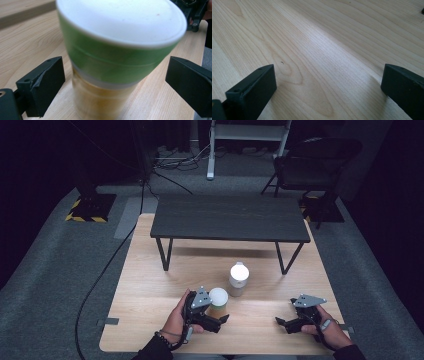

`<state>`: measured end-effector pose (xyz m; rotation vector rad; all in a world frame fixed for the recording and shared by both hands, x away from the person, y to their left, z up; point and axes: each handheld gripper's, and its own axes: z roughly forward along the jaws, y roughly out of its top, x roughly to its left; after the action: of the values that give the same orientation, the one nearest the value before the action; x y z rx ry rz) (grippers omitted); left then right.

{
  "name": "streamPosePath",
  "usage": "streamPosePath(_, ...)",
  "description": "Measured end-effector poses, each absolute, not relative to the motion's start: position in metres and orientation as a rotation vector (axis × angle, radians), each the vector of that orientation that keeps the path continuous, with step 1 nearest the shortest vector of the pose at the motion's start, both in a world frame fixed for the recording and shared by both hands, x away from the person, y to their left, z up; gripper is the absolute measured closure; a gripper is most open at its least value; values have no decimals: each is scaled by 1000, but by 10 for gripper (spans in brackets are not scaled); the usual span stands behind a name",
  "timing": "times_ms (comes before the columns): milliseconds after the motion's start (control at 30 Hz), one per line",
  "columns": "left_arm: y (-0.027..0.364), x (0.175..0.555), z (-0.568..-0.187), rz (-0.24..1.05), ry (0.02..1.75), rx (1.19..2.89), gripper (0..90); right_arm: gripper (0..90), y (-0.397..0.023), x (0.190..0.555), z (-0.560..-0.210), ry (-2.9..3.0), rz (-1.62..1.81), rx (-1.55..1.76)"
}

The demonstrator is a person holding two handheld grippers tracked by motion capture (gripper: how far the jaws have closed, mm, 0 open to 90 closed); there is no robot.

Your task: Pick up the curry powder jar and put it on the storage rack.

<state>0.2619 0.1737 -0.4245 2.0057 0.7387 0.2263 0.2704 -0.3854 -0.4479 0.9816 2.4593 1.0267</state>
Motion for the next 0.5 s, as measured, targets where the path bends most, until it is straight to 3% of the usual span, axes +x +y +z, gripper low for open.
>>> streamPosePath(300, 168, 260, -427, 250, 748, 1979, 59, 0, -385, 270, -448, 2459, 1027, 981)
streamPosePath(500, 172, 260, -432, 263, 764, 1947, 195, 0, -385, 270, -448, 2459, 1027, 981)
